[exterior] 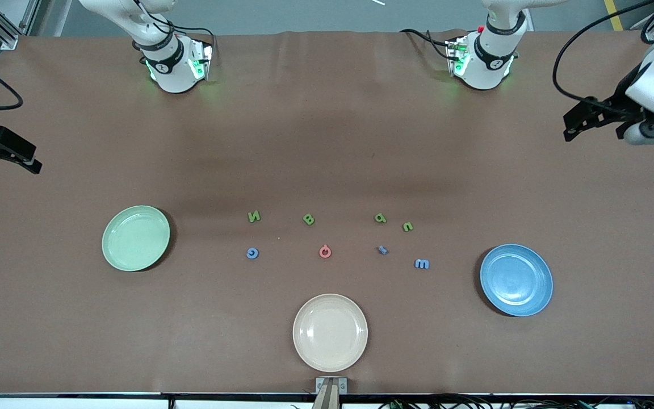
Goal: Sort upper and lower case letters into plates
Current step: 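Reach the left gripper to the blue E while the right gripper reaches the G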
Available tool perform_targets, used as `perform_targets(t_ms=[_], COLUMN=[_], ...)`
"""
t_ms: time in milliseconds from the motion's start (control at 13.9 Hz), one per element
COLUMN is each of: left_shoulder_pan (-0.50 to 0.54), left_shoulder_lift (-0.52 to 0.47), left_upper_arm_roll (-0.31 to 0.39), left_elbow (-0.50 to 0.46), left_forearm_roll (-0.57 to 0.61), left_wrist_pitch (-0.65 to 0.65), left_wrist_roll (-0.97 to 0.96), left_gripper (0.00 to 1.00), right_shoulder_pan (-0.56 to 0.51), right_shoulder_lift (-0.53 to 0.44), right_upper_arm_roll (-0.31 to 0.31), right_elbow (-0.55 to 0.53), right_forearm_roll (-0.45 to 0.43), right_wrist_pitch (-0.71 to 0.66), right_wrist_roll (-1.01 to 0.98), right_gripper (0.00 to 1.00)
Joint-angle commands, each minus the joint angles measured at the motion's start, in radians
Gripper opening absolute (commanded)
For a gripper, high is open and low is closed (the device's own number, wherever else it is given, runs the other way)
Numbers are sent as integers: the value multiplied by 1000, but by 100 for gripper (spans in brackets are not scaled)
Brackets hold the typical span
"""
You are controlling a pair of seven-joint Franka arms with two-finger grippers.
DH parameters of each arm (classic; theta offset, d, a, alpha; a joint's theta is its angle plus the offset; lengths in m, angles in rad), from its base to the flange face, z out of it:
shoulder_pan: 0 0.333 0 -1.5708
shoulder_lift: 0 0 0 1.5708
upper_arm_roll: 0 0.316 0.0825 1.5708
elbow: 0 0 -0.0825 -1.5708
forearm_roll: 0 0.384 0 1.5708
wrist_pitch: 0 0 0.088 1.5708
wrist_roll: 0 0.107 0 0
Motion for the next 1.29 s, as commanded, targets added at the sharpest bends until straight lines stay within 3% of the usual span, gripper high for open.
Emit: perform_targets(t_ms=[0,215,503,790,862,1077,1221], left_shoulder_pan=[-24,-30,-101,-189,-216,-233,-233], left_shoulder_lift=[92,218,417,603,643,759,799], left_upper_arm_roll=[-41,-73,-82,-81,-81,-82,-81], left_elbow=[-21,-48,-45,-22,-17,40,43], left_forearm_roll=[6,12,29,165,218,340,336], left_wrist_pitch=[98,256,496,689,715,766,827], left_wrist_roll=[3,-6,-11,-177,-260,-368,-371], left_gripper=[100,100,100,98,87,86,86], right_shoulder_pan=[42,117,261,373,393,424,451], right_shoulder_lift=[-4,43,207,335,362,398,431], right_upper_arm_roll=[9,9,11,11,11,11,11], right_elbow=[-11,-11,-9,-29,-41,-145,-207], right_forearm_roll=[-4,-7,0,2,2,2,2], right_wrist_pitch=[-5,7,48,225,263,445,556], right_wrist_roll=[14,213,252,385,406,505,560], right_gripper=[100,100,100,100,100,100,100])
